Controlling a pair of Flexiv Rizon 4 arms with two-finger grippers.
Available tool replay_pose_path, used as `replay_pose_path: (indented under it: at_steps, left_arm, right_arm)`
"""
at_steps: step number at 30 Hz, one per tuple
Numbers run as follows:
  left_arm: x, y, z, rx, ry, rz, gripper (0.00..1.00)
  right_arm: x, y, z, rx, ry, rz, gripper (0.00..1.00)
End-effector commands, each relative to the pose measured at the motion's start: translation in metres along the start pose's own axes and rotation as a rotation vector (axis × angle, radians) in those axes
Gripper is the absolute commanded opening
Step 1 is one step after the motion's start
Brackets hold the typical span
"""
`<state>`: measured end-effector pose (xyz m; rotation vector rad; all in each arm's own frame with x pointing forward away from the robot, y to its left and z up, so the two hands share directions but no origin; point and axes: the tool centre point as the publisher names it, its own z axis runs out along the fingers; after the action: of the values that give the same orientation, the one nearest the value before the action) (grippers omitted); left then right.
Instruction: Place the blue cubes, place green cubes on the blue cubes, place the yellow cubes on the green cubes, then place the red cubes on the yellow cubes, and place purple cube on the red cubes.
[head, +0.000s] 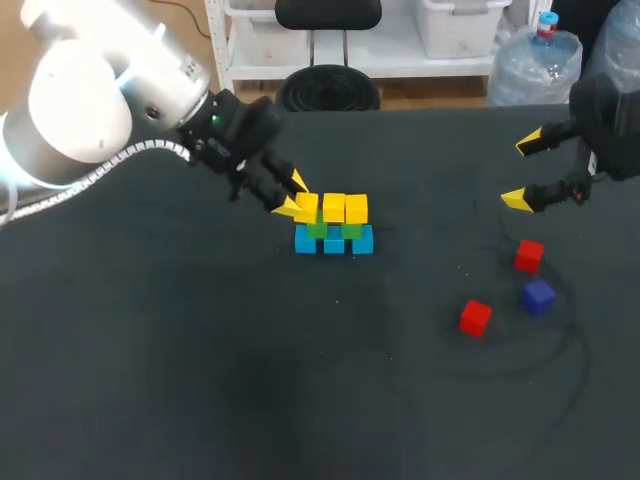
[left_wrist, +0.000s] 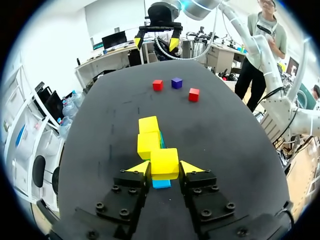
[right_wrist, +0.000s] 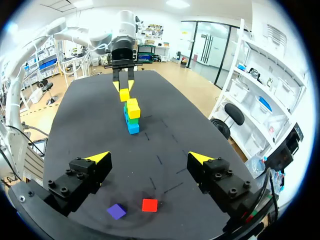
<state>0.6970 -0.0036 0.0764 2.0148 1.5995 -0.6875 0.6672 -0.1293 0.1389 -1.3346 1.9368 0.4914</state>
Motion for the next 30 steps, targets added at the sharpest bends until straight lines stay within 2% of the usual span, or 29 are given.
replay_pose_path:
  at_steps: [1,9,30]
  left_arm:
    - [-0.0009,0.0066,0.0027,0.008,0.002,0.006,0.0]
    - [-0.0019,0.0132,0.0036,0.012,0.005,0.024,0.0]
    - [0.0006,0.0162,0.0077,0.014,-0.001,0.022,0.0]
  right_arm:
    - [0.0008,-0.0006,0.0008,-0.002,-0.005,-0.001,1.0]
    - [0.0008,-0.0006,0.0008,-0.002,-0.005,-0.001,1.0]
    - [0.0008,-0.0006,0.0008,-0.002,-0.005,-0.001,1.0]
